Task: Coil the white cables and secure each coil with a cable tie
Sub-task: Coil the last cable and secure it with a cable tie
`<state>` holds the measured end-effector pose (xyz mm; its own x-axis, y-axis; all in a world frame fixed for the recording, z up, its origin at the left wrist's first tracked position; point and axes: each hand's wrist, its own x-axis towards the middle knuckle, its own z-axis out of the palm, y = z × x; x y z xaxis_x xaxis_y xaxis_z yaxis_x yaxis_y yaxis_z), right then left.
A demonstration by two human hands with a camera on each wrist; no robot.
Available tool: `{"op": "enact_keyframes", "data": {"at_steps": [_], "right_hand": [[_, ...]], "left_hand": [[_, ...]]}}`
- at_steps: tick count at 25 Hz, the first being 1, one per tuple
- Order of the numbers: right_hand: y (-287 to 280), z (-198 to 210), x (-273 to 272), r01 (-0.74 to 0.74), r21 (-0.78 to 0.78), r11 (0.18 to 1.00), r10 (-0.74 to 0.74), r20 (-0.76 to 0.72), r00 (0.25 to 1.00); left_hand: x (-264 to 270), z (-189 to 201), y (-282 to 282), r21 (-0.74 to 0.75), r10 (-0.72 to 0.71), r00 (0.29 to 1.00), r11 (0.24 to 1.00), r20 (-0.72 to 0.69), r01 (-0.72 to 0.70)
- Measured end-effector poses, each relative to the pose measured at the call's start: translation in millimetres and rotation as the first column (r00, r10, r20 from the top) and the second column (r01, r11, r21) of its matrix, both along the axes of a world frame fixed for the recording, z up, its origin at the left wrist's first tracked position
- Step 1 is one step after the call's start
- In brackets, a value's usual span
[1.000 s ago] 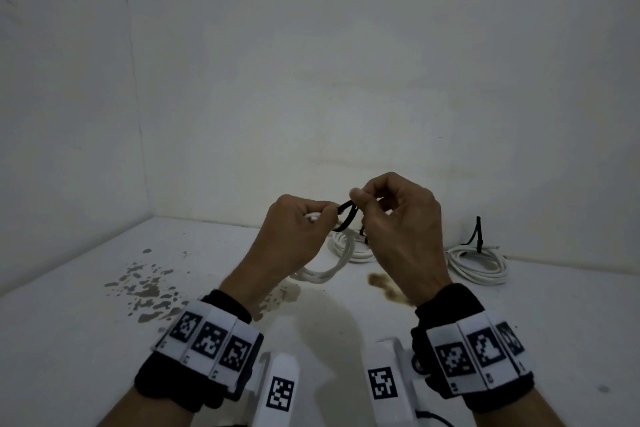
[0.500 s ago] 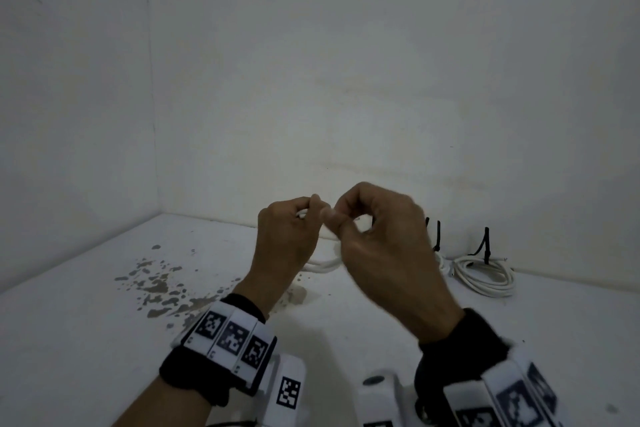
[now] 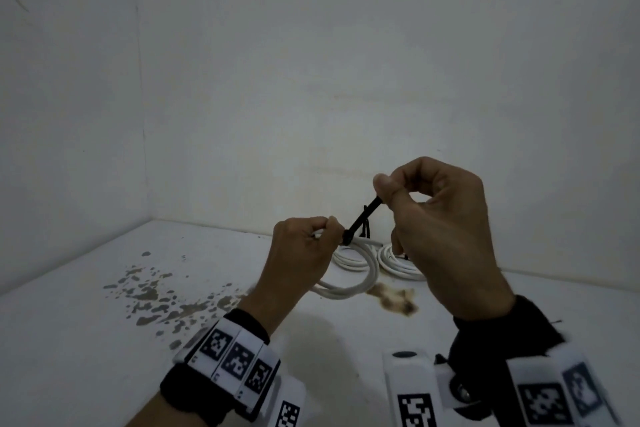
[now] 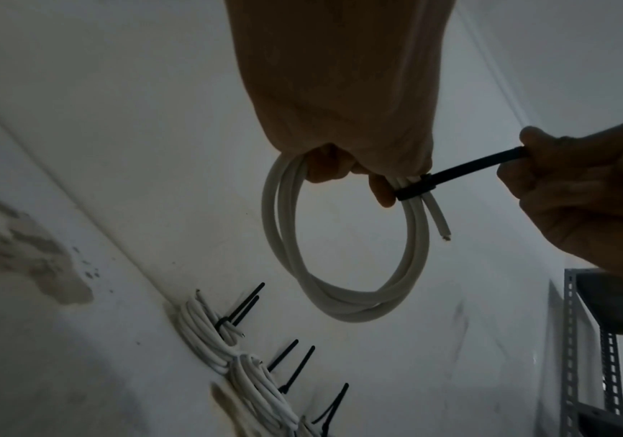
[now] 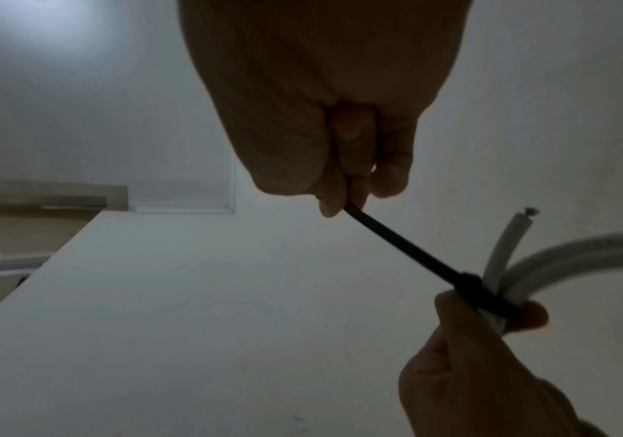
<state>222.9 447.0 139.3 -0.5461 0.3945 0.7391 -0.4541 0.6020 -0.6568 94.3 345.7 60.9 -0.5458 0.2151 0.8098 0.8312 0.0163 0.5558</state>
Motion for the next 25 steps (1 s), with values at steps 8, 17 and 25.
{"op": "enact_keyframes", "data": {"at_steps": [8,17,25], "right_hand": [[-2.5,-1.1,-7.4,-0.019,0.003,1.000,0.019,0.013,1.000],[27.3,-45.8,-33.8,-0.223,0.017,0.975,0.125,0.783,0.609],[22.7,-84.2,-63.7,-0.126,-0.440,0.889,0.391,0.588,0.708]], "left_hand": [[-1.4,0.4,-0.3,-0.065,-0.057,0.934,0.994,0.352,0.085],[-29.6,13.2,-25.2,0.240,-0.286,0.386,0.957,0.877,0.161],[-44.8,8.0,-37.8,0.418,-0.444,0.136,0.890,0.886,0.180]]}}
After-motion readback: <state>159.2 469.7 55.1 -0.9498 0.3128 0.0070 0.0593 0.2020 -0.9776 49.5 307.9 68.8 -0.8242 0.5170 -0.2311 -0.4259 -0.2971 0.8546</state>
